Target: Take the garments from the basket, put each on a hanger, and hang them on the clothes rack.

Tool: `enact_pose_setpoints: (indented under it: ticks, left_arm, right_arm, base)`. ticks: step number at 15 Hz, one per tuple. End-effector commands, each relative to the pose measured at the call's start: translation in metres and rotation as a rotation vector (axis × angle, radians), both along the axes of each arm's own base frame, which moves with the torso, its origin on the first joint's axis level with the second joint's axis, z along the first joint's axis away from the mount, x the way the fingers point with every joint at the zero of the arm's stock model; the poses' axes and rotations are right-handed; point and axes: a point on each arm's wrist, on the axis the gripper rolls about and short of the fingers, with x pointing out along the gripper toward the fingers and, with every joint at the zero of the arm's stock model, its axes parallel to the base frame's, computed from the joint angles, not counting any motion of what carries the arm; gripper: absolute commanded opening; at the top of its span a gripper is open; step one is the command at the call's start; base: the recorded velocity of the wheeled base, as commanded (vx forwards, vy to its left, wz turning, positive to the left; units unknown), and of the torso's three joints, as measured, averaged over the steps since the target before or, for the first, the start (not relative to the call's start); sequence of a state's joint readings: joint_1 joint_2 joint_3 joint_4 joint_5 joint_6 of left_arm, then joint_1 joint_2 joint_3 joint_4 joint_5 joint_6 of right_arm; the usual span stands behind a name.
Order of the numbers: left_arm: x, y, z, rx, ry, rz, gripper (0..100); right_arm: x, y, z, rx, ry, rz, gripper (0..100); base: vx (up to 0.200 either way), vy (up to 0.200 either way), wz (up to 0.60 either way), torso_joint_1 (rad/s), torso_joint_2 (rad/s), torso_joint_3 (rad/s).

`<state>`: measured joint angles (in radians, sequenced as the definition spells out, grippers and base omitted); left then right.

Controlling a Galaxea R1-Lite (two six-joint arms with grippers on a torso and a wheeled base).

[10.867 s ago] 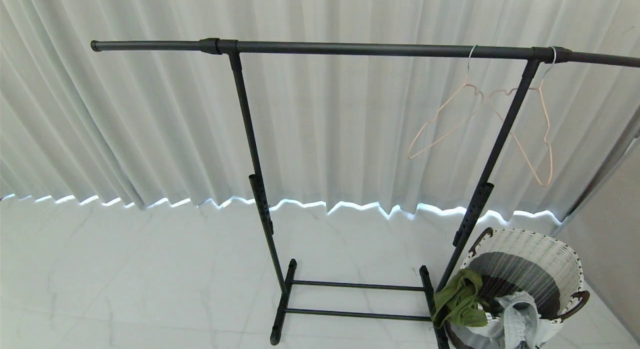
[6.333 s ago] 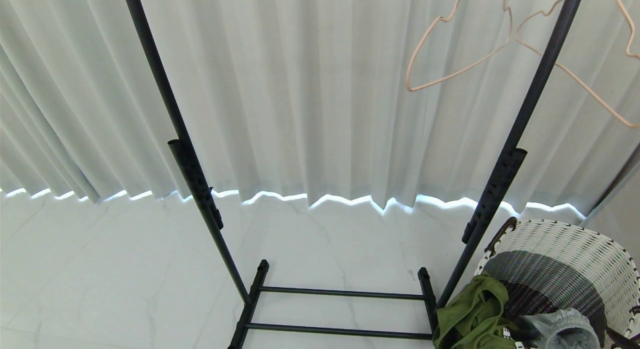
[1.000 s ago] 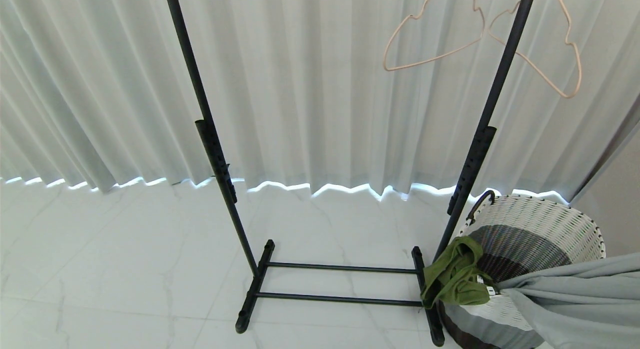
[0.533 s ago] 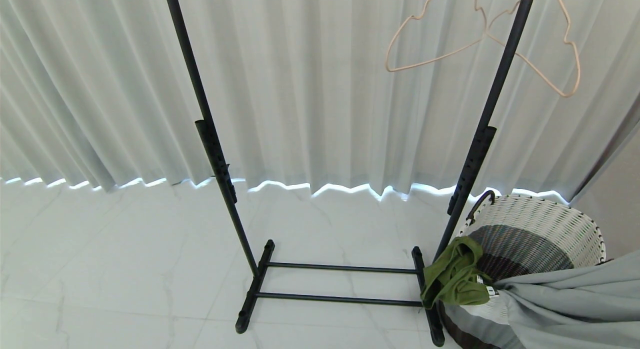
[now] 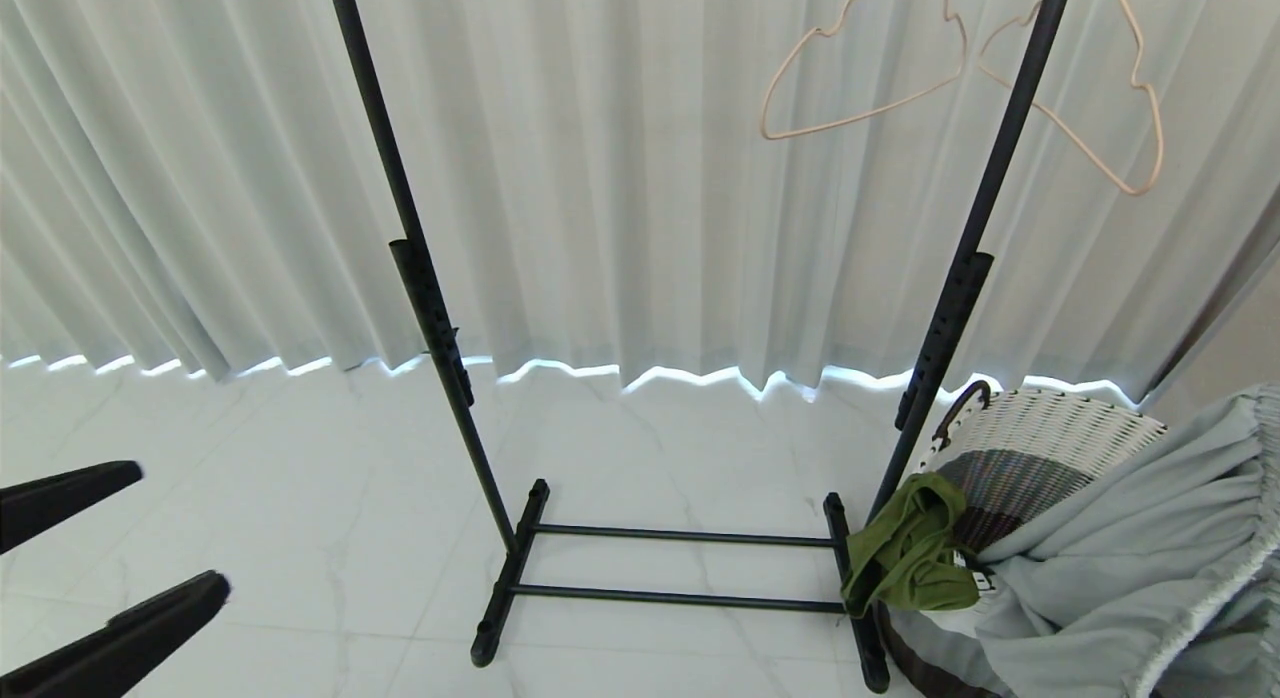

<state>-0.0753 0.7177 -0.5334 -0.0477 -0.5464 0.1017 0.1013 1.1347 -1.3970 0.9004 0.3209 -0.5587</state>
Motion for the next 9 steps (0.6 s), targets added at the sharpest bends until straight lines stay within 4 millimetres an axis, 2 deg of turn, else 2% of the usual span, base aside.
enact_pose_setpoints:
  ticks: [1, 3, 5, 6, 7, 9]
  left_arm:
    - [0.053, -0.022, 0.002, -0.003, 0.190, -0.161, 100]
    - [0.085, -0.044, 0.011, -0.029, 0.247, -0.235, 100]
    - [0.122, -0.074, 0.007, -0.013, 0.294, -0.202, 100]
    - [0.128, -0.086, 0.002, -0.002, 0.323, -0.176, 100]
    - [0.134, -0.113, -0.011, 0.014, 0.394, -0.134, 100]
    - [0.131, -0.165, -0.030, -0.011, 0.478, -0.103, 100]
  right_arm:
    - [0.005, 0.004, -0.015, 0.005, 0.029, 0.013, 0]
    - [0.007, 0.005, -0.013, 0.032, 0.013, 0.006, 0]
    - [0.009, 0.006, -0.010, 0.052, -0.021, 0.008, 0]
    - [0.009, 0.007, -0.009, 0.054, -0.028, 0.009, 0]
    - [0.010, 0.007, -0.008, 0.057, -0.043, 0.011, 0]
    - [0.011, 0.008, -0.005, 0.062, -0.068, 0.020, 0]
  base:
    - [0.000, 0.000, 0.00, 0.000, 0.00, 0.000]
    - [0.000, 0.000, 0.00, 0.000, 0.00, 0.000]
    - [0.000, 0.000, 0.00, 0.000, 0.00, 0.000]
    - [0.000, 0.000, 0.00, 0.000, 0.00, 0.000]
    - [0.000, 0.000, 0.00, 0.000, 0.00, 0.000]
    - [0.000, 0.000, 0.00, 0.000, 0.00, 0.000]
